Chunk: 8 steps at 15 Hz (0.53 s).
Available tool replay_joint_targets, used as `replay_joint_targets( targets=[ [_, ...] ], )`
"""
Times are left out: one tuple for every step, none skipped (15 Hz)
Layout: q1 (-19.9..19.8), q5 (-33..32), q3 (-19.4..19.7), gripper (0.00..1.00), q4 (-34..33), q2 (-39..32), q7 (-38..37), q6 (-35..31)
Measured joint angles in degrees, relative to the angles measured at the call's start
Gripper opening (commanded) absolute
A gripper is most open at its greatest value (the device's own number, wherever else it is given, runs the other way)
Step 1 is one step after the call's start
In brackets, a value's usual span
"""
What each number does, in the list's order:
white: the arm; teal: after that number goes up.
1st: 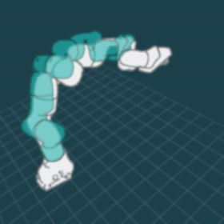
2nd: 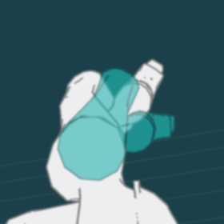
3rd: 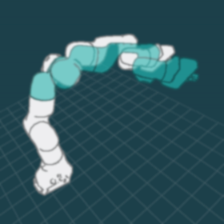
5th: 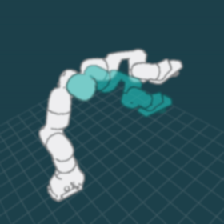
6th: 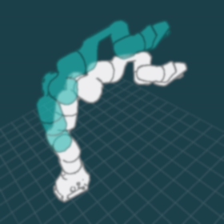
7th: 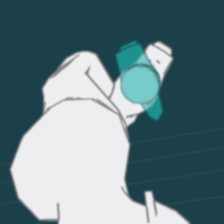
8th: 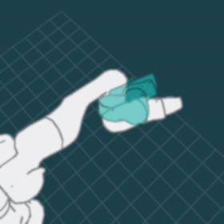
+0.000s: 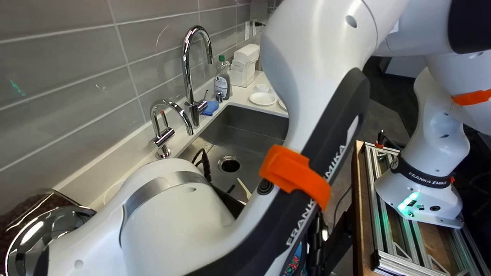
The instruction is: Stir the content of the blue bowl with the spoon
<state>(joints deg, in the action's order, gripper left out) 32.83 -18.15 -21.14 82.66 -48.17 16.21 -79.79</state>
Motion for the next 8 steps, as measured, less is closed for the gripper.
replay_joint_targets(
  targets=[
    [0.0,0.1,0.1,0.04,-0.4,-0.2,-0.4,0.0],
    [0.1,0.3,0.2,0.04,-0.8,-0.5,-0.7,-0.1],
    [0.1,0.4,0.3,0.04,-1.1,-0.7,-1.1,-0.2],
    [0.1,0.4,0.4,0.04,-1.4,-0.9,-1.5,-0.5],
    [0.1,0.4,0.5,0.04,-1.6,-1.0,-1.7,-1.0],
    [0.1,0.5,0.6,0.04,-1.6,-1.0,-1.9,-1.7],
    [0.1,0.5,0.6,0.04,-1.7,-1.0,-2.2,-2.1],
    [0.1,0.5,0.7,0.04,-1.7,-0.9,-2.5,-2.4]
  ],
)
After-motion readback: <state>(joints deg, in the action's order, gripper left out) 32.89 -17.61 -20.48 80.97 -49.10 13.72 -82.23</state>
